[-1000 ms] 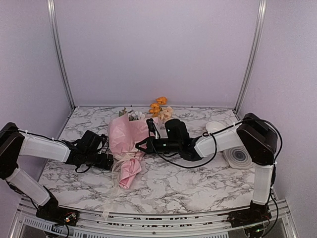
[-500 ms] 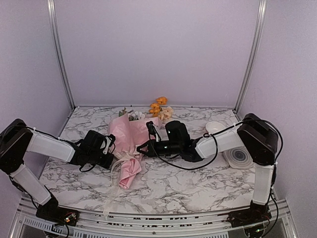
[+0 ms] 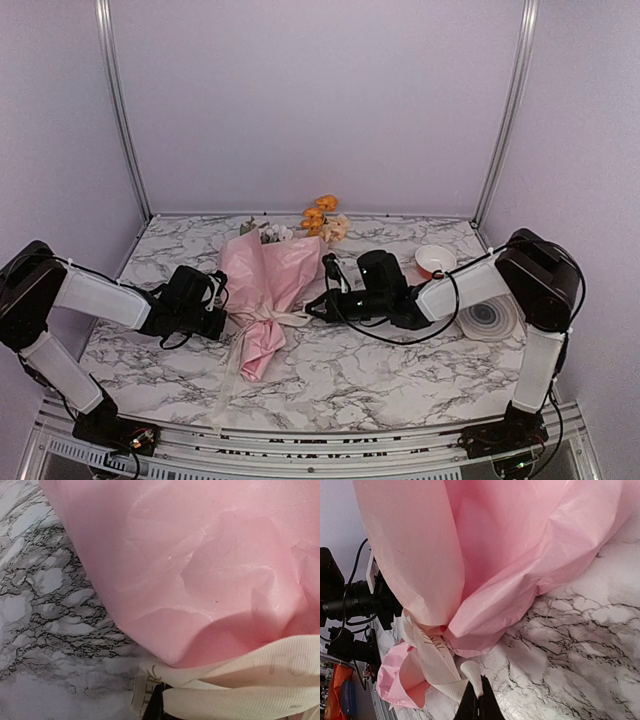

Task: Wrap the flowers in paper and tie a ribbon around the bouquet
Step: Tie the half-tied ribbon around the folded bouquet.

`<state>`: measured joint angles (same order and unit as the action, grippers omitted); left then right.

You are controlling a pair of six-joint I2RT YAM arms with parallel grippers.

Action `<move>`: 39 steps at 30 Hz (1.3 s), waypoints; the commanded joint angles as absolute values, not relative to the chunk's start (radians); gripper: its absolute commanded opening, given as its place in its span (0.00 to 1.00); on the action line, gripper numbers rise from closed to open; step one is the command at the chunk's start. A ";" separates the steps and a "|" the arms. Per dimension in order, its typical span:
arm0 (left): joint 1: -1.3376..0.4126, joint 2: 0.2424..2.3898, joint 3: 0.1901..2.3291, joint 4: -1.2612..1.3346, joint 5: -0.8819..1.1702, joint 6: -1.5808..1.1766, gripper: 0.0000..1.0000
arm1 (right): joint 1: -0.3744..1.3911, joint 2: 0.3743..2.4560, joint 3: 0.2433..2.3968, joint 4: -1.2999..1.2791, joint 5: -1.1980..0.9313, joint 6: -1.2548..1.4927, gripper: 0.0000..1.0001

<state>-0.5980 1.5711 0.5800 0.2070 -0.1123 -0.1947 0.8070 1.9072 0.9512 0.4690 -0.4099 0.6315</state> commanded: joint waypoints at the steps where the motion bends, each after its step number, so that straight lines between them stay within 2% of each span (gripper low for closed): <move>1: -0.592 1.558 0.559 0.196 -0.139 -0.201 0.00 | 0.774 1.859 0.912 0.435 -0.405 0.603 0.00; 19: -0.594 1.558 0.575 0.169 -0.138 -0.219 0.00 | 0.765 1.927 0.928 0.423 -0.473 0.596 0.00; 22: -0.594 1.448 0.545 0.185 -0.137 -0.236 0.32 | 0.771 1.934 0.966 0.429 -0.475 0.601 0.00; 24: -0.595 1.373 0.534 0.161 -0.153 -0.245 0.44 | 0.774 1.934 0.980 0.423 -0.475 0.598 0.00; 30: -0.647 1.198 0.514 -0.031 -0.186 -0.371 0.52 | 0.781 1.939 1.019 0.415 -0.484 0.596 0.00; 34: -0.819 1.064 0.488 -0.124 -0.311 -0.456 0.52 | 0.788 1.946 1.030 0.409 -0.482 0.597 0.00; 39: -0.957 0.979 0.462 -0.200 -0.348 -0.553 0.55 | 0.796 1.966 1.045 0.408 -0.493 0.601 0.00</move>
